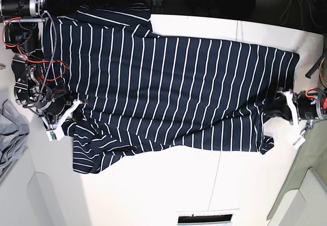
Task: Layout the t-shirt on the table in an organized manner, then fold the t-shirt properly
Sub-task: 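Grasp the shirt corner with the left gripper and pull it outward, then drag the held shirt corner with the left gripper to straighten the hem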
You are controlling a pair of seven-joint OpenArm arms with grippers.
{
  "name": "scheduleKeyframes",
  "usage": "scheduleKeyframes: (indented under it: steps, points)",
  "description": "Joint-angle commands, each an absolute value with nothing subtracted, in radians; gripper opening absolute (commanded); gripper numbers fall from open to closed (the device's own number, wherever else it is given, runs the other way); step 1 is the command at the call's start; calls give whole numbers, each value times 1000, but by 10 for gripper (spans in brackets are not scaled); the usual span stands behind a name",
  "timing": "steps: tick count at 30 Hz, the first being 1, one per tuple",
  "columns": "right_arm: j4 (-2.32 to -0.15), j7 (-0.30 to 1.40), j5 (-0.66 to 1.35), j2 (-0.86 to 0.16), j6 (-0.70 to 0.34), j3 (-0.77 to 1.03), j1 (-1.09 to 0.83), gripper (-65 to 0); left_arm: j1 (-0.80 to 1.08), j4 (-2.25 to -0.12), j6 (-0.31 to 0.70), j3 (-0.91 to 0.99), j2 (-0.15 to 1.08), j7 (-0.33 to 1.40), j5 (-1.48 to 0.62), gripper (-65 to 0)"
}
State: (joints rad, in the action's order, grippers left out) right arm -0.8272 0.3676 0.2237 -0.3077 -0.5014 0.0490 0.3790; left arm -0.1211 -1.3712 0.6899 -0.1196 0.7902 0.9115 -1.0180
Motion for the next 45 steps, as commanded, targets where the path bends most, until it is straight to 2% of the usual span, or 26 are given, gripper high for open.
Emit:
scheduleKeyframes:
  steps: [1,11,15,17,22,24,31,38,42,45]
  points:
    - [-834,435,218,-329,-493,52,377,-650,-123,-1384,698,-110,814,895,-1045,-650]
    - [-888,453,341,-408,-506,56,220,-650,29,-1384,698,-110,814,961,-1233,-650]
    - [-965,453,341,-433,-506,66,162,-650,54,-1384,698,-110,812,993,-1290,-613]
    - [-1008,453,341,-447,-506,70,134,-650,51,-1384,698,-110,812,991,-1291,-580]
    - [-1081,453,342,-458,-505,87,96,-650,-19,-1384,698,-94,815,967,-1290,-420]
    - [-1089,453,341,-457,-505,87,96,-650,-57,-1384,698,-69,815,931,-1279,-382]
    - [-1089,452,342,-456,-505,87,97,-650,-163,-1349,698,-47,776,546,-905,-378]
    - [-1089,453,366,-453,-505,87,96,-650,-283,-1050,644,-77,604,443,-711,-374]
    - [-1089,453,367,-451,-505,87,96,-650,-356,-861,559,-79,530,329,-574,-361]
    - [-1089,454,367,-451,-505,87,96,-650,-404,-770,567,-79,506,297,-557,-361]
